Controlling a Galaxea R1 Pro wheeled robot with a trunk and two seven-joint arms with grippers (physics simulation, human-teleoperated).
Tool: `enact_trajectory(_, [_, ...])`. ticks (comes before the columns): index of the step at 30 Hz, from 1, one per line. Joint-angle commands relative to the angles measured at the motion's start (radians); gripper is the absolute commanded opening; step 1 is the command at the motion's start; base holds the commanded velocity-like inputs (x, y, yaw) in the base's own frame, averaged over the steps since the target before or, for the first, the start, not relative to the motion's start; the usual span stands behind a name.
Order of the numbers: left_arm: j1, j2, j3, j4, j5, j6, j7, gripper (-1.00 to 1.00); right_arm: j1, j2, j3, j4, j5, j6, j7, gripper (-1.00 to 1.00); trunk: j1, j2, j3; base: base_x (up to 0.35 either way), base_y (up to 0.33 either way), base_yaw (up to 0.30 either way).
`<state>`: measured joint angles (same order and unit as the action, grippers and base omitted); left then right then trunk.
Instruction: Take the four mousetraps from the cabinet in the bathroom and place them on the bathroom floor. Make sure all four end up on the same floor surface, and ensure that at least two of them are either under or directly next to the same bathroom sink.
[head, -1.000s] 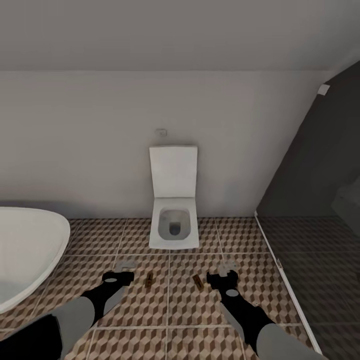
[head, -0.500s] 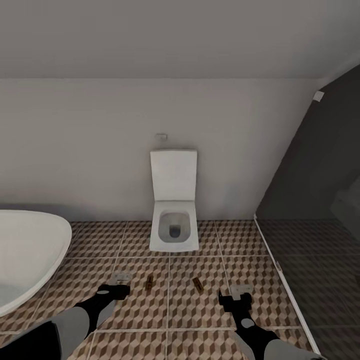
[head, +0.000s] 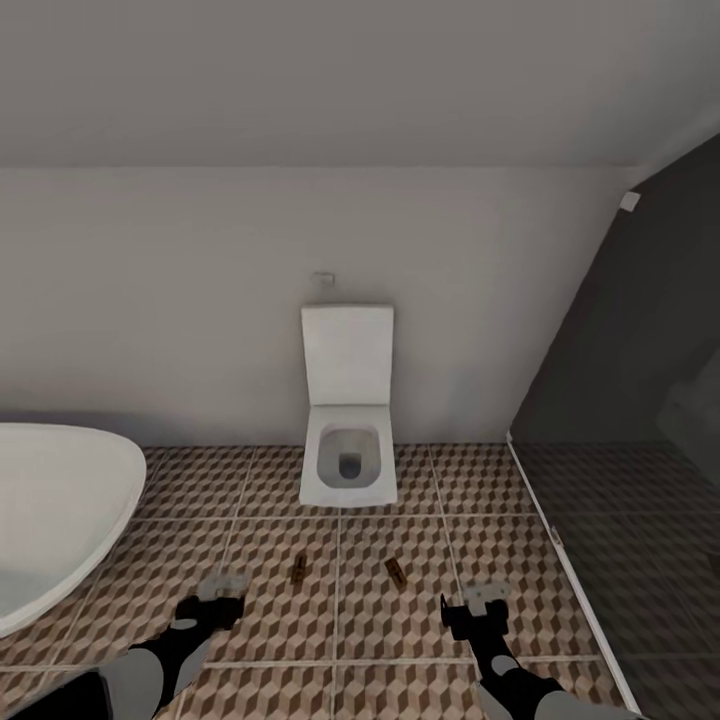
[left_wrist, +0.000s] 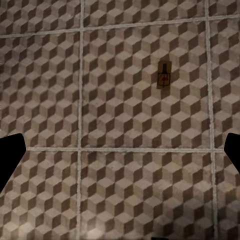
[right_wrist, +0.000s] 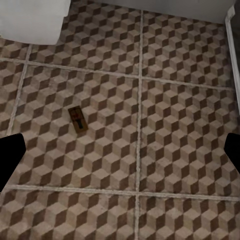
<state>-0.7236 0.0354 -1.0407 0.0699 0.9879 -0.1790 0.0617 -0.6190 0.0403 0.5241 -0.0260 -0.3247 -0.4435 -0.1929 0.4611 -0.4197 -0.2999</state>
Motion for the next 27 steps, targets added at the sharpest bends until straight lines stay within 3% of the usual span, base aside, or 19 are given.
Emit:
enact_trajectory(1, [0.01,0.0,-0.006,0.002,0.001,-0.026,0.003,1.0,0.005,0.001,0.009,0.002,-0.006,-0.014,-0.004,1.0,-0.003,0.006,0.002,0.0,0.0,0.0])
enact_trajectory(7, [0.053,0.0,-0.007,0.004,0.002,-0.101,0.004,1.0,0.052,0.003,0.01,0.003,-0.005,-0.073,-0.002,1.0,-0.011,0.02,0.013,0.0,0.0,0.0])
enact_trajectory(27, [0.109,0.0,-0.006,0.004,0.002,-0.119,0.004,1.0,0.074,0.006,0.01,0.003,-0.004,-0.08,-0.001,1.0,-0.011,0.02,0.025,0.0,0.0,0.0])
